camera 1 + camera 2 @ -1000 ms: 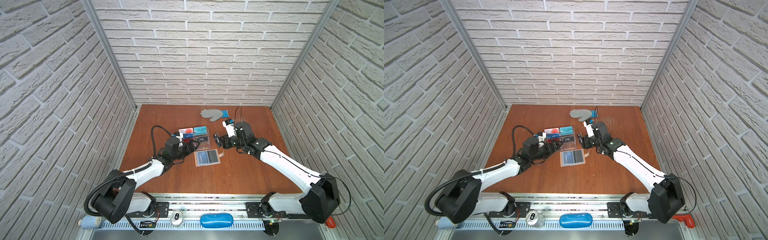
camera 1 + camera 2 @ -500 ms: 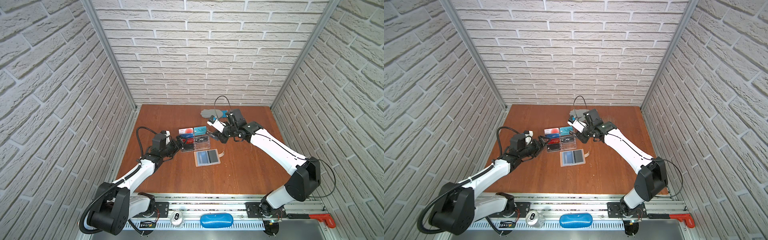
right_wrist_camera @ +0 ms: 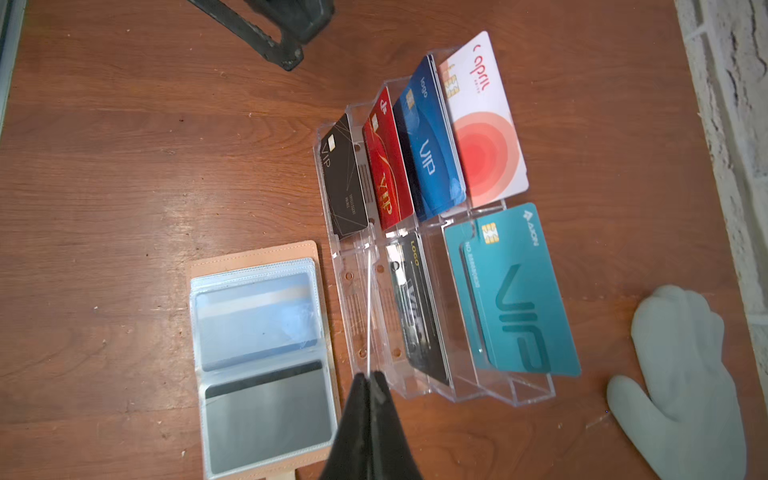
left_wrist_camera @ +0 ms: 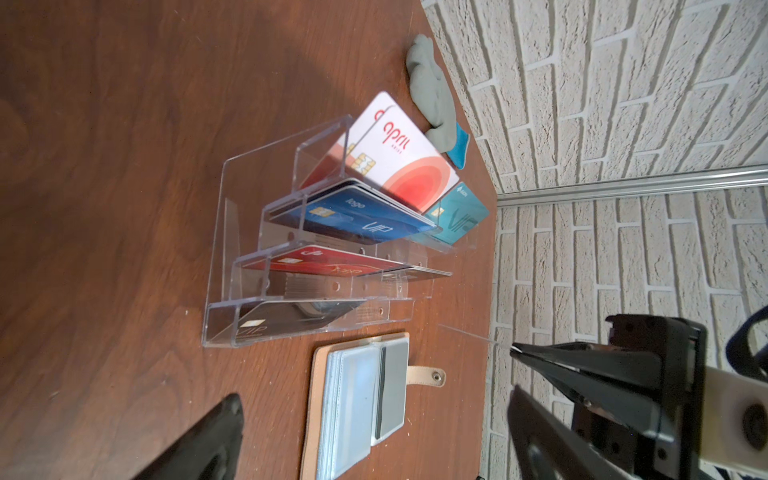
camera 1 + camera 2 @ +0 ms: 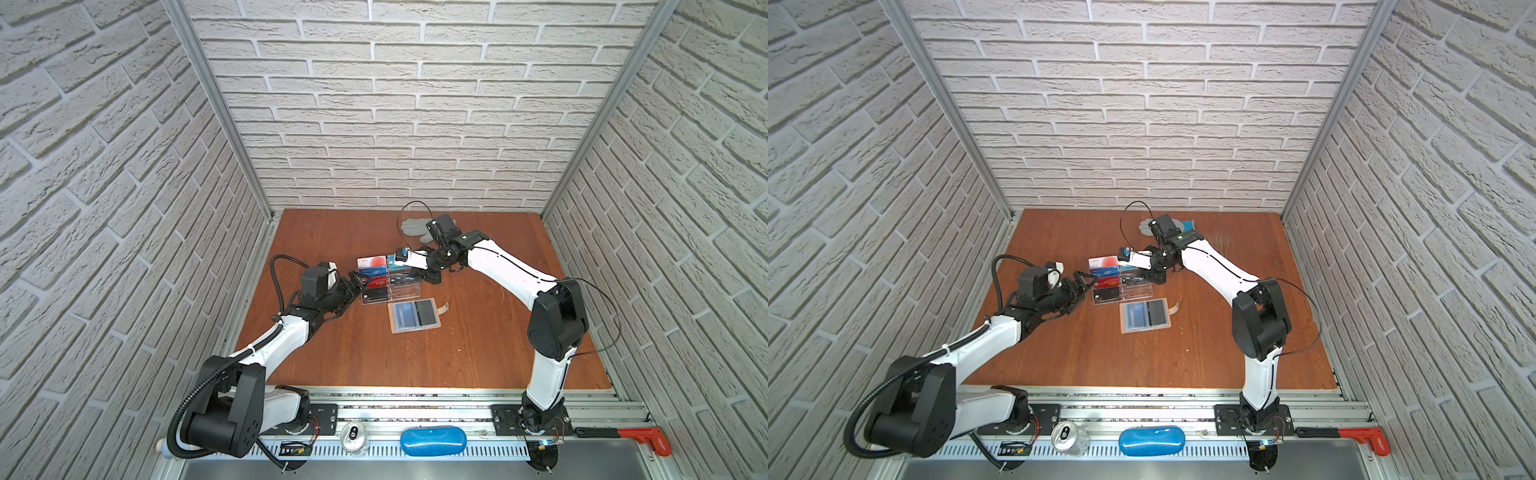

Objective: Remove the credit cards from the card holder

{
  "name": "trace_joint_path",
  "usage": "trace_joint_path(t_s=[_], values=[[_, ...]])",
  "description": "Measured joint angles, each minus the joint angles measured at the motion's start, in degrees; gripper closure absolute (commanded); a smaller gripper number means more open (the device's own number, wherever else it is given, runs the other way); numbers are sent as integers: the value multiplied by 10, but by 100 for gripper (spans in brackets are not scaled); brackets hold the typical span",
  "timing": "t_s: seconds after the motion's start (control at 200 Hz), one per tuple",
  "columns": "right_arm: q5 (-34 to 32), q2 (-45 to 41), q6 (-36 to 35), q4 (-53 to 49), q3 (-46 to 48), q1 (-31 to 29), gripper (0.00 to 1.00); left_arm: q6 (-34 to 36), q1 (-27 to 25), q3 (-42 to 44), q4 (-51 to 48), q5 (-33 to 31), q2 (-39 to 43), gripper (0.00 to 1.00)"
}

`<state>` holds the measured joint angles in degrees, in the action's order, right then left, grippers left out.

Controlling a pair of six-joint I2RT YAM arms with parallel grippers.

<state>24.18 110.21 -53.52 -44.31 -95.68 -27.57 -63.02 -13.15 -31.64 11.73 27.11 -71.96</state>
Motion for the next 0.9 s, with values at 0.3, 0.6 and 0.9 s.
trace_joint_path(t_s=[0.3,0.6,0.9], values=[[16,47,-57,-26,-43,2,94,-1,8,0,41,16,-61,2],[9,94,-87,-37,-85,8,94,0,10,0,51,23,-68,2],[-3,115,-104,-38,-99,15,94,0,12,-11,55,28,-86,2]])
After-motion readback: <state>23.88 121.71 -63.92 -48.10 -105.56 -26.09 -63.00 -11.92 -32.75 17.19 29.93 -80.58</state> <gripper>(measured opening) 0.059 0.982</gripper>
